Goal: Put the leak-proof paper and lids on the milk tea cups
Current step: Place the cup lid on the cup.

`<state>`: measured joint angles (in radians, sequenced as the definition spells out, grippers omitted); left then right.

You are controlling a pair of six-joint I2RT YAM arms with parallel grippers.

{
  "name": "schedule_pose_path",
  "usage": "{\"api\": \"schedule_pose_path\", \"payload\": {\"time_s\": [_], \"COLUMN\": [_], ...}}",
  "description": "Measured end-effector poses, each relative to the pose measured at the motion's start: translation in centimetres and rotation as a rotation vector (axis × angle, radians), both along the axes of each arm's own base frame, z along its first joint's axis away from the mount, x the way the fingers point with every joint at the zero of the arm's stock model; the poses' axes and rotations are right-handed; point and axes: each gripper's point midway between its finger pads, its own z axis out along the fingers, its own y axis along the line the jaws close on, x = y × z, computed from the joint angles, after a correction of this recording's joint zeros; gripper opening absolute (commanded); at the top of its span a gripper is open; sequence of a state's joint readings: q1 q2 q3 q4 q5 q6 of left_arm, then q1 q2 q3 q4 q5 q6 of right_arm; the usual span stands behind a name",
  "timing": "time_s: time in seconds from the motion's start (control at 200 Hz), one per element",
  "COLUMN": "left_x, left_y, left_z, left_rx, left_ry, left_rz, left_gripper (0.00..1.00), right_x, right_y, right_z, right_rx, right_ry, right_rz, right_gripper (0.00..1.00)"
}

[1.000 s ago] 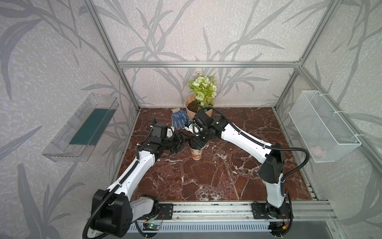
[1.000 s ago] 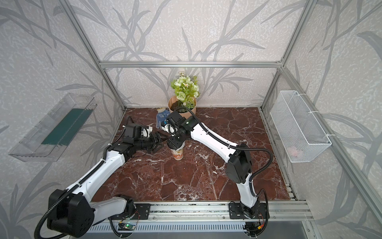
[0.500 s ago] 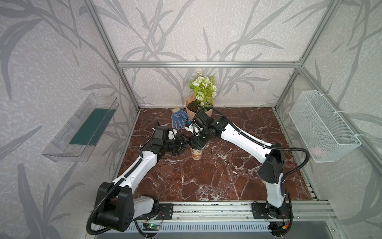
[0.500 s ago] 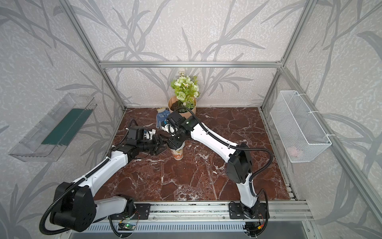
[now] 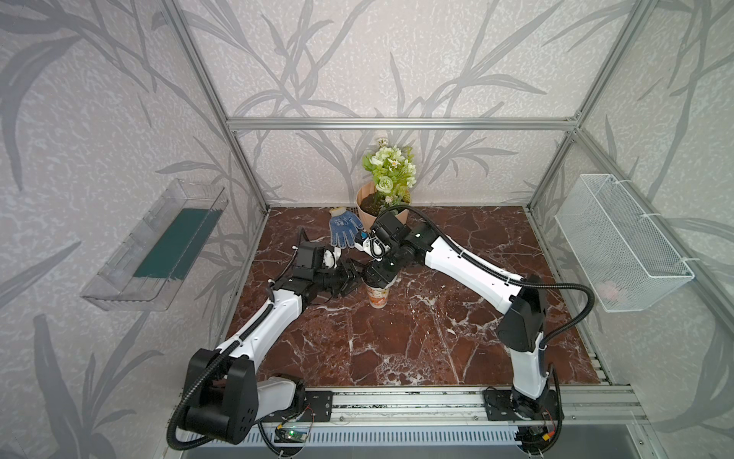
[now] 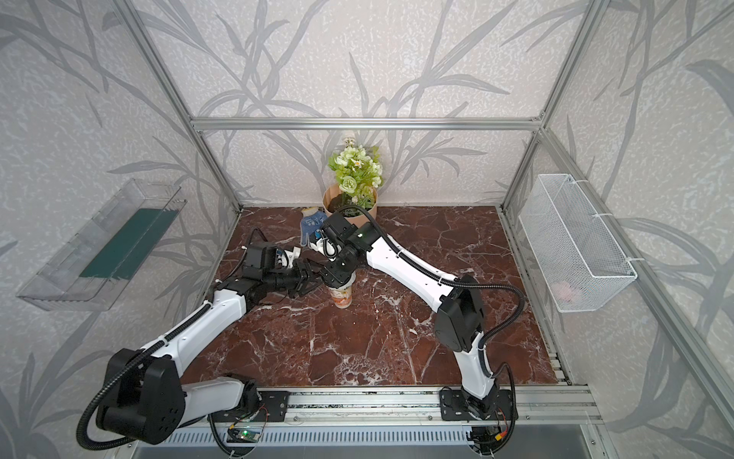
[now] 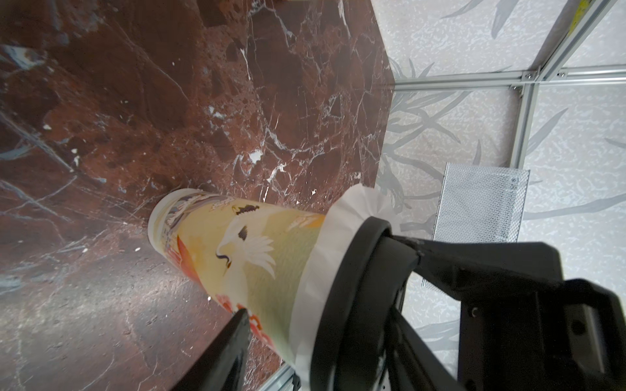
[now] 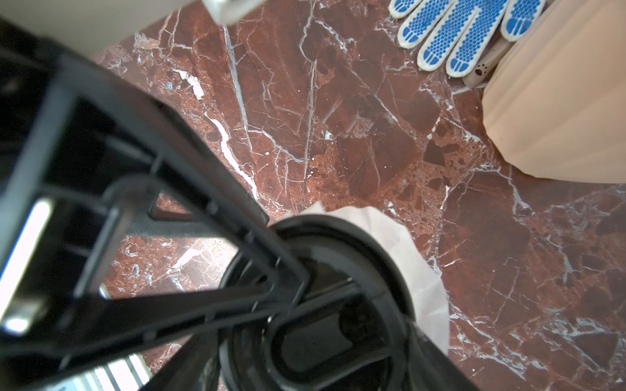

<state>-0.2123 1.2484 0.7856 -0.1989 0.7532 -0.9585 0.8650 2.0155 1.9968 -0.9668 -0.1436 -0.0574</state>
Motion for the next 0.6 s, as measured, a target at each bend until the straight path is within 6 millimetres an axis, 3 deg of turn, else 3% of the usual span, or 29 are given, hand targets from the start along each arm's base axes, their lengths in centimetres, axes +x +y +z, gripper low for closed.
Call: {"api": "schedule_pose_path", "payload": {"time_s": [0.26, 0.425, 0.6], "left_x": [-0.3, -0.2, -0.2], "left_y": [0.1, 0.0, 0.0], "left_z": [-0.2, -0.2, -0.2], "left_rx": [0.016, 0.023, 0.025], "left_ry": [0.001, -0.002, -0.003], "left_rz": [-0.015, -0.021, -0.023], "left_gripper": [0.59, 0.59, 0.59], "right_x": [-0.4, -0.2, 0.1], "right_y": [0.1, 0.4, 0.3], "right_z": [1.0, 3.7, 5.9], "right_rx": [0.011, 0.065, 0.139], "right_ry": [0.040, 0.033, 0.039], "right_rz": [-0.008, -0.019, -0.071], "right_gripper": [0.85, 0.91, 0.87]}}
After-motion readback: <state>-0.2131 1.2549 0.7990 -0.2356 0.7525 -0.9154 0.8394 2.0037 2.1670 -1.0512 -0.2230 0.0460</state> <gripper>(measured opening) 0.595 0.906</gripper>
